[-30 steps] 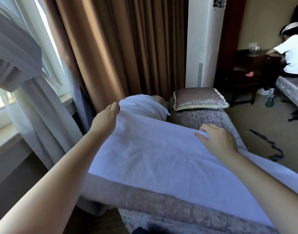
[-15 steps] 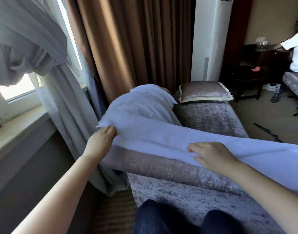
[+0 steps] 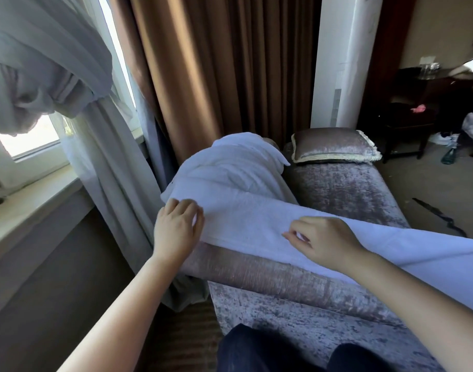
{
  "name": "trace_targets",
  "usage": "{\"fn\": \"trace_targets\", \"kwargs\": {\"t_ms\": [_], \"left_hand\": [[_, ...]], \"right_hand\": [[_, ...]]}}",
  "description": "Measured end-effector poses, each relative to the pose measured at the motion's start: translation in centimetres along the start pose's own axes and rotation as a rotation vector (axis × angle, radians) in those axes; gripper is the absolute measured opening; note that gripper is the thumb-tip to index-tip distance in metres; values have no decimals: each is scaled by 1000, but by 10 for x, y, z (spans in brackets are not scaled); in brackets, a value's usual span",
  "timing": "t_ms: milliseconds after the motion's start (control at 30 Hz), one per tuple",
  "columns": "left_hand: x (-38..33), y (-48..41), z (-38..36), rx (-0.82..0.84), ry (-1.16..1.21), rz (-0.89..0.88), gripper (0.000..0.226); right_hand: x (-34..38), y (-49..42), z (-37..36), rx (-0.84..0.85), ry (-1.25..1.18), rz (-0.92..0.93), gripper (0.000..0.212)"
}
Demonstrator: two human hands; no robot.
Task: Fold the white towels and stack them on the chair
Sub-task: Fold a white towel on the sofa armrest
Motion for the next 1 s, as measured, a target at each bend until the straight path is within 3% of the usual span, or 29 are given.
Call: {"fn": "trace_targets", "kwargs": {"t_ms": [100, 267, 400, 533, 667, 733, 900, 1000], "left_hand": [[-36, -15, -24, 137, 131, -30, 32], [-30, 3, -78, 534, -18, 80, 70], [-15, 19, -86, 566, -104, 129, 80], [-19, 15, -89, 631, -152, 170, 80], [-72, 11, -76, 478, -66, 31, 60], [-121, 13, -79, 437, 55, -40, 51], [-238, 17, -99, 465, 271, -176, 41], [-290, 18, -109, 505, 324, -227, 42]], "right_hand": [[-2, -34, -19, -30, 28, -117, 37], [-13, -38, -73, 293, -94, -242, 75], [-18, -33, -82, 342, -114, -257, 85], [-16, -34, -81, 336, -141, -249, 59], [-28, -14, -59, 238, -123, -254, 38], [-47, 9, -35, 190, -35, -277, 39], [-97, 87, 26, 365, 64, -383, 22], [-113, 128, 56, 440, 141, -380, 28]]}}
Point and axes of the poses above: each hand's wrist, its own y-axis away from the middle knuckle, its own z-axis out of the back of the hand, x = y × z, the point moved 7 cm from there along -y, towards the middle knuckle, and after that the axes turned 14 degrees about z, right-handed, at the moved point
